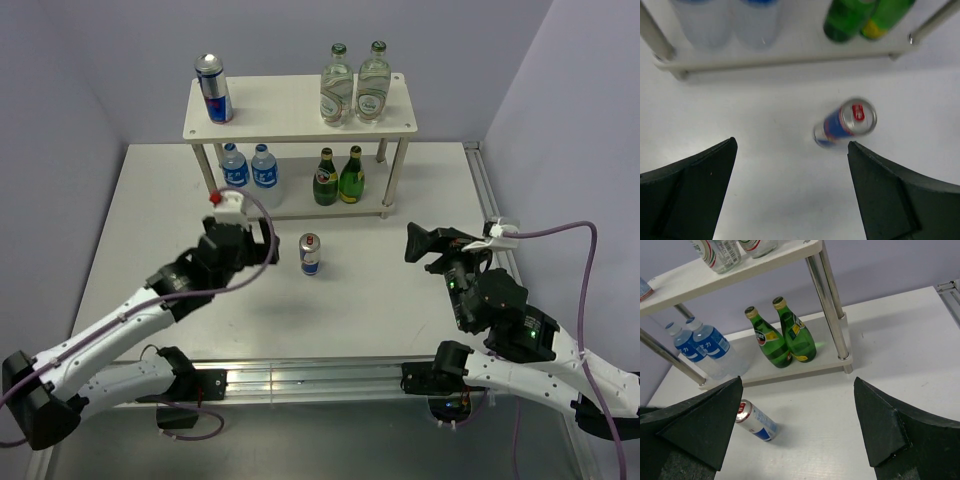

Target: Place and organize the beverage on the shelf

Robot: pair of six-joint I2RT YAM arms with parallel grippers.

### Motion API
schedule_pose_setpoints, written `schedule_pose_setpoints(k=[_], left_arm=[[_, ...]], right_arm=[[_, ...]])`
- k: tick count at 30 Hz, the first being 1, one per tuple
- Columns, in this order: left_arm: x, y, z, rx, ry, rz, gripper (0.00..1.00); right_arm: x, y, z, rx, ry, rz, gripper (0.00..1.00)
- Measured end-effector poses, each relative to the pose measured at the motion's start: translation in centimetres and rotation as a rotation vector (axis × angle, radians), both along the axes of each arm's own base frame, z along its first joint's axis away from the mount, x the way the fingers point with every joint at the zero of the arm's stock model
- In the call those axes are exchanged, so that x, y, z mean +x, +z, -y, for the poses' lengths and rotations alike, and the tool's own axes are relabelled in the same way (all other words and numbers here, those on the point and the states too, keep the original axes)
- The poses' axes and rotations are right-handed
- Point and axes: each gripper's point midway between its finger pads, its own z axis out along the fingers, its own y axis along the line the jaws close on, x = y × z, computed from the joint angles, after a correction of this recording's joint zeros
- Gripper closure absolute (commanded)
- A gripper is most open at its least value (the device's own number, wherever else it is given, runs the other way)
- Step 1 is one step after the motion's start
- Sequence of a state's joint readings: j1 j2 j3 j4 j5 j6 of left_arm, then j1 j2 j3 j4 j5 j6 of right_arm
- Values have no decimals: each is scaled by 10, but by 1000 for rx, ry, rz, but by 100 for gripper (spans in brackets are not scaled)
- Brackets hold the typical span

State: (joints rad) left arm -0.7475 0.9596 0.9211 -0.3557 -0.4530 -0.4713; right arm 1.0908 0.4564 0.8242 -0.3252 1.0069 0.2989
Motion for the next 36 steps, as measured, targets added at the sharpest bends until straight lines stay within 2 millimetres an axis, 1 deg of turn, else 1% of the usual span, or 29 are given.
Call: schedule_pose_setpoints(k=[2,4,5,7,9,12,13,14,17,20,22,26,32,36], left_arm=[[-18,-44,19,1,-51,-65,1],[-37,-83,32,5,-96,-117,1],[-47,-97,38,0,-119,-132,1],[-59,-115,48,-10,-152,-143,1],[-65,-121,62,-21,-172,-136,1],[-61,-125,81,-27,-172,-123,1],[-58,-126,85,-25,-168,-121,1],[-53,-133,94,-6,-163,-128,1],[-39,-144,112,34,-146,-137,1],[-26,-150,128,60,-134,-128,1],[-18,-152,135,68,-116,-114,1],[-1,-157,139,74,-64,-93,1],[26,-172,130,106,23,-70,1],[39,-182,127,121,53,-53,1]], right_arm=[[1,-1,-2,-8,0,-4,1],[1,-2,-2,-11,0,-6,1],[1,-2,-2,-10,0,-5,1],[1,-2,-2,-10,-1,-5,1],[1,-2,-2,-10,-2,-5,1],[1,-2,-2,-11,-3,-6,1],[1,-2,-2,-12,-3,-6,1],[1,-2,-2,-12,-3,-7,1],[2,-2,-2,-12,-6,-7,1],[2,-2,-1,-12,-8,-7,1],[2,-2,-1,-12,-10,-7,1],[1,-2,0,-11,-14,-6,1],[1,-2,0,-10,-14,-6,0],[1,-2,0,-10,-13,-5,1]])
